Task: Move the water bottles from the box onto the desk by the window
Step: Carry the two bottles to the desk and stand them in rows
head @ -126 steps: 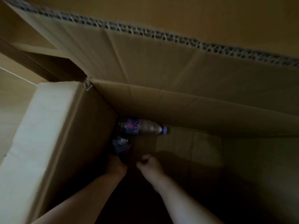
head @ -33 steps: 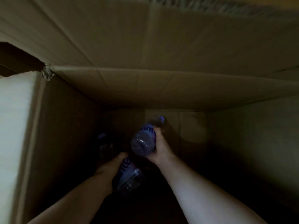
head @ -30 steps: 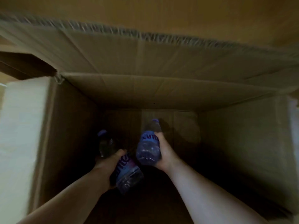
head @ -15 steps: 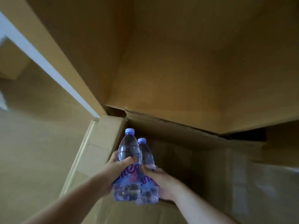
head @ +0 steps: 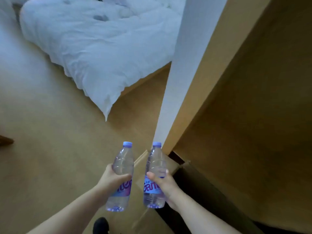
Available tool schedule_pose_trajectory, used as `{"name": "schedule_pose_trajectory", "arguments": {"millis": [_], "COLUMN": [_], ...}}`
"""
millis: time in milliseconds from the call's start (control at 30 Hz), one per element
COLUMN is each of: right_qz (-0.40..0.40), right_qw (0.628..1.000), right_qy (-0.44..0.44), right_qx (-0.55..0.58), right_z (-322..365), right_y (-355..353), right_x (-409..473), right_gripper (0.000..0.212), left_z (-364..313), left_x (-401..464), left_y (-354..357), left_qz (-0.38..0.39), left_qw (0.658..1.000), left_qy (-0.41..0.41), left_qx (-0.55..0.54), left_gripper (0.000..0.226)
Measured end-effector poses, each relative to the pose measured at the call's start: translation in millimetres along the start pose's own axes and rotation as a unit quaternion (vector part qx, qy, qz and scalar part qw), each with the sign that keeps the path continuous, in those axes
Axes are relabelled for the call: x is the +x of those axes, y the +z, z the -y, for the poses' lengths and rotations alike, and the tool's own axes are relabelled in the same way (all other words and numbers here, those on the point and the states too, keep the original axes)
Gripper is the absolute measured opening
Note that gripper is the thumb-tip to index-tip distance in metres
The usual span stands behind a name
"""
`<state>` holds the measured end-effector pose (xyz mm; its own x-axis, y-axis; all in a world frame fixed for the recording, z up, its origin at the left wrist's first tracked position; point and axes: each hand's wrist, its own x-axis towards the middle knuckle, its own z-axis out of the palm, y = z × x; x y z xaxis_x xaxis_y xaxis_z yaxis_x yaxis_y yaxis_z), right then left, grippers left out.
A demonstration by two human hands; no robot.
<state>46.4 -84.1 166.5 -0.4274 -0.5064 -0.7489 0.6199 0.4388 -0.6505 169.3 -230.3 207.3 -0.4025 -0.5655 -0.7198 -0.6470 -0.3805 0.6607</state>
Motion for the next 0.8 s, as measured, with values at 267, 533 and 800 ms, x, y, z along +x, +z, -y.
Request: {"name": "schedule_pose_trajectory", "arguments": {"millis": [267, 533, 800], "right_qz": [0.021, 0.066, 0.097], "right_qw": [0.982, 0.957, 0.931], "right_qy": [-0.089, -0.193, -0.246], "right_qx": [-0.164, -0.207, -0.253], "right_z": [68.9, 162.2, 257.0], "right_y": [177.6, 392.1, 536.7], "right_x": [21.1, 43.4, 97.0], "right_gripper": [0.068, 0.058, 0.054], "left_z": [-28.9, -81.8, -151.7], "left_x": [14.4, 40.6, 90.6], "left_y": [-158.4, -350.3, -488.6], "left_qz": [-0.12, -0.252, -0.384], "left_qw": [0.992, 0.963, 0.92], "left_qy": [0.033, 0.085, 0.081], "left_qx": [-0.016, 0.04, 0.003], "left_gripper": [0.056, 0.075, 0.084]}}
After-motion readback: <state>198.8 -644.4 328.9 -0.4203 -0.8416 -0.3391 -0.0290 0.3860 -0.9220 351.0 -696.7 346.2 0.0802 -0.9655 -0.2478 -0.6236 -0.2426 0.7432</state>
